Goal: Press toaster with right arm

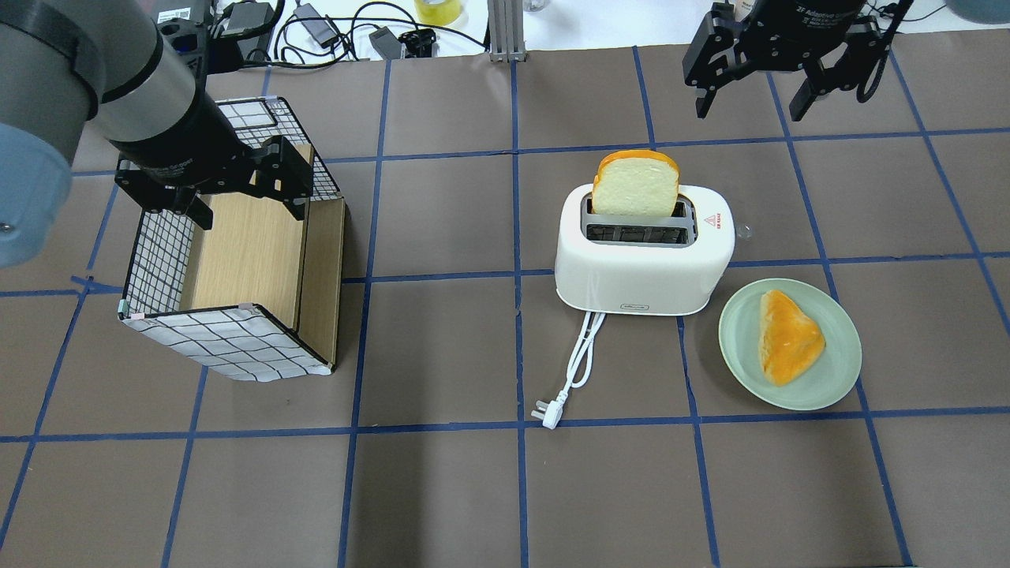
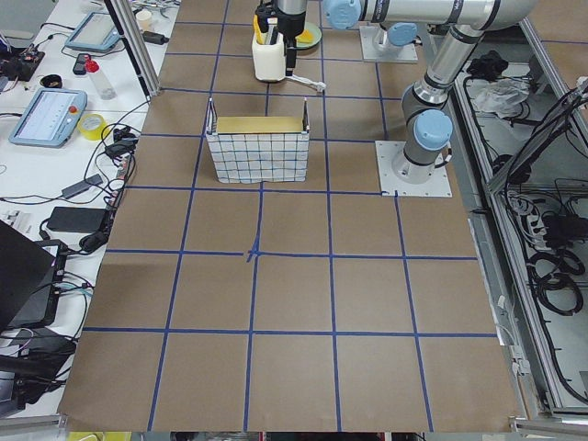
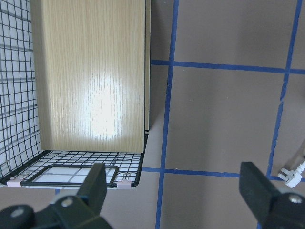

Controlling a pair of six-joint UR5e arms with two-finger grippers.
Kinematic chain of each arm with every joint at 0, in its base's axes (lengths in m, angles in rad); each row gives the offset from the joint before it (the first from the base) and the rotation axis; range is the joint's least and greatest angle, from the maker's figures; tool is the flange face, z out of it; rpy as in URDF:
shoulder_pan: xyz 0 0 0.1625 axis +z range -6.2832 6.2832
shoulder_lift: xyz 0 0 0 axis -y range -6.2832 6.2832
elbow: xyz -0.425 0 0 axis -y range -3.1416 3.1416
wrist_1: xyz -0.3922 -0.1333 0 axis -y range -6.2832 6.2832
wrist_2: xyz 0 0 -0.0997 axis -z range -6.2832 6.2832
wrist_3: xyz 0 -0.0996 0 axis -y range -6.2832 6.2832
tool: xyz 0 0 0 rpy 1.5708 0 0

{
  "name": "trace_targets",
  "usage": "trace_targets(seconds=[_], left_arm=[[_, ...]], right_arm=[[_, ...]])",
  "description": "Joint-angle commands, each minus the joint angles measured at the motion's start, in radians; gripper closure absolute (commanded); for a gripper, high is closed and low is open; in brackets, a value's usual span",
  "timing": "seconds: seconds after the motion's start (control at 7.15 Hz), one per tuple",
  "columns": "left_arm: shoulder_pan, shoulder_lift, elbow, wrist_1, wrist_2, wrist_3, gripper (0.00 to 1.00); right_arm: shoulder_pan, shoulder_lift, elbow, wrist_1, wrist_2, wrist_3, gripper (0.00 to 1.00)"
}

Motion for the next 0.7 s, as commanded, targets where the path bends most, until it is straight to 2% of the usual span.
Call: trace_targets(seconds=[0.0, 0.56], left_arm=[[0.0, 0.0, 0.0, 0.0, 0.0, 0.0, 0.0], [0.0, 0.0, 0.0, 0.0, 0.0, 0.0, 0.0]], right_arm=[[-0.003, 0.0, 0.006, -0.026, -0.008, -0.059, 0.0], [-0.007, -0.064, 0.093, -0.032, -0.016, -0.053, 0.0]])
